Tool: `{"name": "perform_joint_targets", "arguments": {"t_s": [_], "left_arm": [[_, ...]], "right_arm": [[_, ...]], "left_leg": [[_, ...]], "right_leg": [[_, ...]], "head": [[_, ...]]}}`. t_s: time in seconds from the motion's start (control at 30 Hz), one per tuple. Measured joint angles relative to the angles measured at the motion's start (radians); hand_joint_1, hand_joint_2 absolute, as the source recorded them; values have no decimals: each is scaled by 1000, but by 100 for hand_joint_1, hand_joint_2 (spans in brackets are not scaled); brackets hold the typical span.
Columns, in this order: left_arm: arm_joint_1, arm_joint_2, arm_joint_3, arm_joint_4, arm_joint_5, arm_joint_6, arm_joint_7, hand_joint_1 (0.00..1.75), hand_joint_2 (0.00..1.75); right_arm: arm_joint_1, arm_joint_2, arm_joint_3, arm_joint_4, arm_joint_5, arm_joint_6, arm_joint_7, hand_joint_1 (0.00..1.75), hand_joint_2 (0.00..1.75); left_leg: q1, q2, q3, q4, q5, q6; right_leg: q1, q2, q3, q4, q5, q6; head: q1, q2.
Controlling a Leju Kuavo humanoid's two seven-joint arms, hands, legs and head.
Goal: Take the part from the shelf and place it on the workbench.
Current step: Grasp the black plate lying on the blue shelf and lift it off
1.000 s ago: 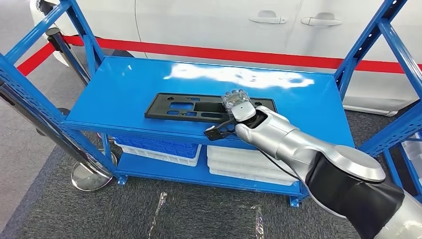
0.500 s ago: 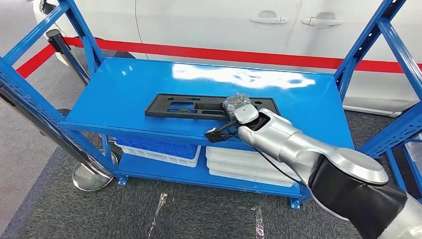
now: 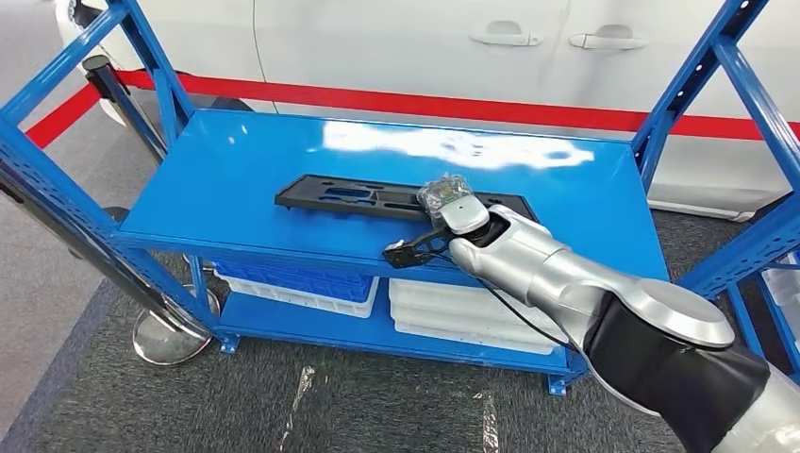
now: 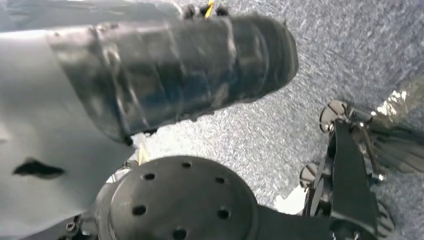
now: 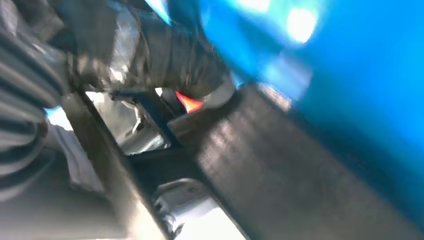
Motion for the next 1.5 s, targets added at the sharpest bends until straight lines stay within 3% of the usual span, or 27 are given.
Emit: {"name": "perform_joint_targets", "arguments": {"t_s": [0.13,0.3,0.43,0.5,0.63,0.93,1.27,1.5], "left_arm": [[1,1,0,0,-5,0,-1,0,0],[0,1,0,0,-9,-1,-2,0,0],[1,2,-1,0,-17,-7,-13,0,175],[0,2,-1,0,-20,-15,-31,0,175],[0,2,-1,0,-20,-35,-60,0,175],[1,3,-1,0,-8,-58,-85,0,175],[2,4,-1,0,13,-104,-81,0,175],[2,4,-1,0,16,-118,-74,0,175]], "right_arm": [[11,0,0,-24,60,-142,-1,175,175],[17,-1,0,-48,84,-188,-1,175,175],[28,-6,-5,-102,205,-383,6,175,175],[26,-8,-16,-160,257,-422,8,175,175],[23,-8,-43,-288,296,-386,0,175,175],[-51,-4,-97,-548,149,-252,-20,175,175],[-90,-20,-113,-681,27,-166,-29,175,175],[-90,-36,-110,-736,17,-149,-32,175,175]], "left_leg": [[-2,-1,-1,0,-1,6],[-3,-1,-1,-1,-2,8],[-3,0,0,-2,-2,9],[-3,1,1,-3,-2,9],[-2,0,2,-6,-2,10],[-2,-1,2,-7,-1,10],[-3,0,2,-7,-1,10],[-2,0,2,-7,-1,10]], "right_leg": [[-2,-1,2,-6,2,3],[-5,-2,2,-8,1,5],[-5,0,1,-8,1,5],[-5,0,1,-8,1,5],[-5,0,1,-8,0,5],[-5,-1,0,-8,0,6],[-5,-1,1,-9,0,6],[-5,-1,0,-9,0,6]], "head": [[0,0],[0,0],[0,0],[0,0],[0,0],[0,0],[0,0],[0,0]]}}
